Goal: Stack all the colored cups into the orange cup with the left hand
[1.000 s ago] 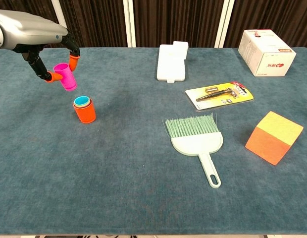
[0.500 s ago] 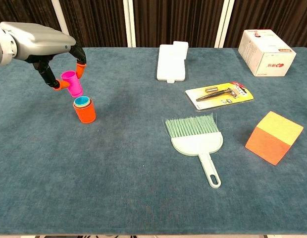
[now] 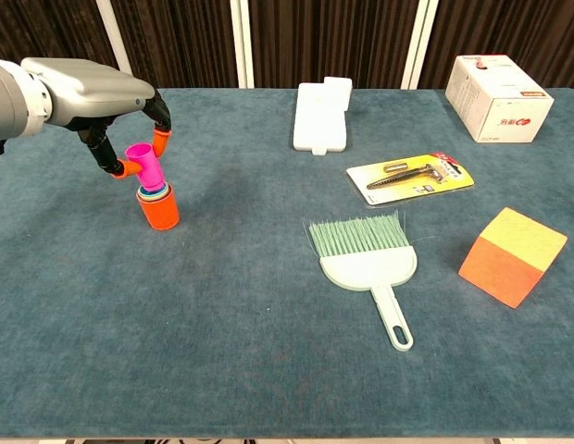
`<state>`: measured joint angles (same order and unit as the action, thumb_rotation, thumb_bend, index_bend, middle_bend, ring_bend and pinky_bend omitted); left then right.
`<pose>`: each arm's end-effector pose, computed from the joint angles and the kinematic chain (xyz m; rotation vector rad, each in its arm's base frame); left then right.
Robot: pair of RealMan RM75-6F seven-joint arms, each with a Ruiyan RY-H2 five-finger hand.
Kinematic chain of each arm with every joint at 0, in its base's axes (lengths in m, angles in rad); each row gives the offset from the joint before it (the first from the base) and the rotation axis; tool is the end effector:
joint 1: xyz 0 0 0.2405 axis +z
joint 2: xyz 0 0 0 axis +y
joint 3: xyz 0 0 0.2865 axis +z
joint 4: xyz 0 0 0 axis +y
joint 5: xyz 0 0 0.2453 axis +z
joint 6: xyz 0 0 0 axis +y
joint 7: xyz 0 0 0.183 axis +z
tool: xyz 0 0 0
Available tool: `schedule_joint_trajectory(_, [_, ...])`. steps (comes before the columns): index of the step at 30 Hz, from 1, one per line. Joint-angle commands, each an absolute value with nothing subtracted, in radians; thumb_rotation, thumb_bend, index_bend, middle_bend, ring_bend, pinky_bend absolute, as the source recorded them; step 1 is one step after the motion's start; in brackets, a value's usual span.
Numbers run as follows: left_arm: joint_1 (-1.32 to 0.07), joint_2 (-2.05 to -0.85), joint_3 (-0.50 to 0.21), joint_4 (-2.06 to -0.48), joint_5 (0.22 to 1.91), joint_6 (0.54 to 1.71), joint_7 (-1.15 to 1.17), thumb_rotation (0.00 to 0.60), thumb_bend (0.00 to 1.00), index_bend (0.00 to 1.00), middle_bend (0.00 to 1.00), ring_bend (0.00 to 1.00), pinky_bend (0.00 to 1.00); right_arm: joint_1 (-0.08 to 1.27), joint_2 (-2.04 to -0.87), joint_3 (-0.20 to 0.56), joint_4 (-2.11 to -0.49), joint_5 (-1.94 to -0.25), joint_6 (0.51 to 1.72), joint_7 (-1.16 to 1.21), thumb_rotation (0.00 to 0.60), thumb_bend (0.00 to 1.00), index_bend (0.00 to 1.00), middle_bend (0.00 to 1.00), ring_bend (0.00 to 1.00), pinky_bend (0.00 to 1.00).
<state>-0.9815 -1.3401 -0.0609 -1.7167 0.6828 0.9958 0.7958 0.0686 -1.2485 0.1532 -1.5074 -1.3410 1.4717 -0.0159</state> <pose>-0.1378 0.4195 -0.0211 -1.9713 -0.6816 -0.5368 -0.3841 -0.2418 0.1314 1.1695 -0.9334 0.8794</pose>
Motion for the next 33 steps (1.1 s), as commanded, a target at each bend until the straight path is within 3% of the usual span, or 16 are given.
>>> schedule_joint_trajectory(1, [-0.983, -1.345, -0.060, -1.712, 0.682, 0.997, 0.798, 0.600, 0.40, 0.49, 0.20, 0.00, 0.00, 0.069, -1.249, 0.153, -1.506, -1.341, 1.471, -0.016, 0.600, 0.34, 0.09, 0.05, 0.09, 0.04])
schedule_joint_trajectory(6, [-0.985, -1.353, -0.058, -1.704, 0.679, 0.999, 0.800, 0.600, 0.40, 0.47, 0.20, 0.00, 0.00, 0.069, -1.249, 0.154, -1.505, -1.339, 1.469, -0.015, 0.600, 0.34, 0.09, 0.05, 0.09, 0.04])
schedule_joint_trajectory(11, [-0.986, -1.357, -0.051, -1.697, 0.672, 0.994, 0.806, 0.600, 0.39, 0.36, 0.19, 0.00, 0.00, 0.069, -1.249, 0.154, -1.506, -1.338, 1.469, -0.016, 0.600, 0.34, 0.09, 0.05, 0.09, 0.04])
schedule_joint_trajectory(22, [-0.995, -1.331, -0.041, -1.720, 0.671, 0.975, 0.810, 0.600, 0.37, 0.22, 0.18, 0.00, 0.00, 0.069, -1.249, 0.154, -1.507, -1.338, 1.470, -0.020, 0.600, 0.34, 0.09, 0.05, 0.09, 0.04])
schedule_joint_trajectory(27, [-0.962, -1.287, -0.060, -1.779, 0.723, 1.047, 0.764, 0.600, 0.37, 0.18, 0.17, 0.00, 0.00, 0.069, -1.247, 0.153, -1.515, -1.349, 1.477, -0.016, 0.600, 0.34, 0.09, 0.05, 0.09, 0.04])
schedule_joint_trajectory(33, [-0.825, -1.200, -0.059, -1.893, 0.821, 1.185, 0.577, 0.600, 0.36, 0.15, 0.14, 0.00, 0.00, 0.072, -1.220, 0.122, -1.536, -1.438, 1.495, 0.009, 0.600, 0.34, 0.09, 0.05, 0.09, 0.04])
